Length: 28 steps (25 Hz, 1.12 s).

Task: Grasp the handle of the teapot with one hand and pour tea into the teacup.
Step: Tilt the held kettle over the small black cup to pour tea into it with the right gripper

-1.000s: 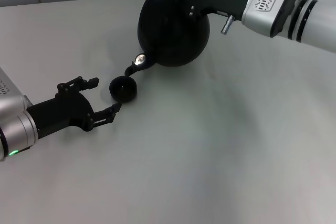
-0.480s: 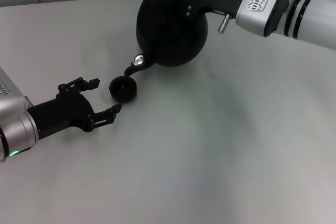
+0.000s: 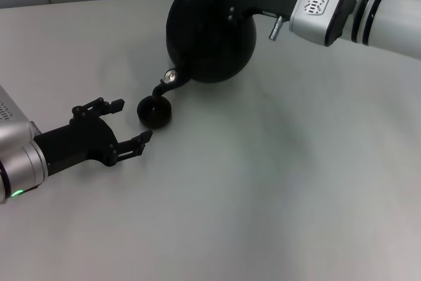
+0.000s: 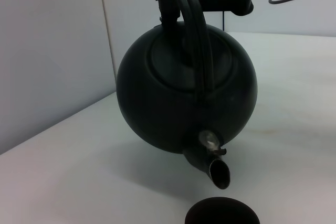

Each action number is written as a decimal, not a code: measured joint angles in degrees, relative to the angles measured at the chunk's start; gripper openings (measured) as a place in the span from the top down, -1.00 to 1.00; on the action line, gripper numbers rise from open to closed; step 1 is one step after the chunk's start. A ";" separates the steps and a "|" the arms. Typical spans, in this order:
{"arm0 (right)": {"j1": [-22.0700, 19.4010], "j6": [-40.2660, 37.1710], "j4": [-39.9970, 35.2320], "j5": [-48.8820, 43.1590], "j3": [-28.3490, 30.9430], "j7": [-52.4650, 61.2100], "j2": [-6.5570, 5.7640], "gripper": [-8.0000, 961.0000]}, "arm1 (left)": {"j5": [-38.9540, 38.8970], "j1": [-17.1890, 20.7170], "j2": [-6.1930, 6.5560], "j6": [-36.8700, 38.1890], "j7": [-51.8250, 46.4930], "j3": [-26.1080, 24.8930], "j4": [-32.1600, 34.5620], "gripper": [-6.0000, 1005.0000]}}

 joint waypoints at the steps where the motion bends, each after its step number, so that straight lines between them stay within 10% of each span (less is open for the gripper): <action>1: 0.05 0.46 -0.27 0.02 -0.74 0.00 0.00 0.79 | 0.00 -0.01 0.00 0.00 0.00 0.00 -0.02 -0.61; 28: -1.64 7.44 -5.13 8.92 -15.62 0.11 -0.02 0.80 | -0.01 -0.08 0.03 0.00 0.00 -0.01 -0.30 -0.61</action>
